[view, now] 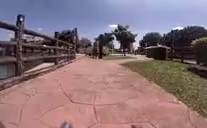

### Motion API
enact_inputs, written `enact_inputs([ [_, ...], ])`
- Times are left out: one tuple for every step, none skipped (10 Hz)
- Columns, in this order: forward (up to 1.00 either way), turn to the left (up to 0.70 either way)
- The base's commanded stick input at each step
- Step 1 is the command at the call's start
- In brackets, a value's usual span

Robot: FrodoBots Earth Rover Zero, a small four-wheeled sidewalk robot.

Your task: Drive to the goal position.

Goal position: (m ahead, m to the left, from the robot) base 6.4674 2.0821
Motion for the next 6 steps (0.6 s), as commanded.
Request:
enact_inputs([
  [0.70, 0.00],
  [0.70, 0.00],
  [0.70, 0.00],
  [0.70, 0.00],
  [0.70, 0.00],
  [0.70, 0.00],
])
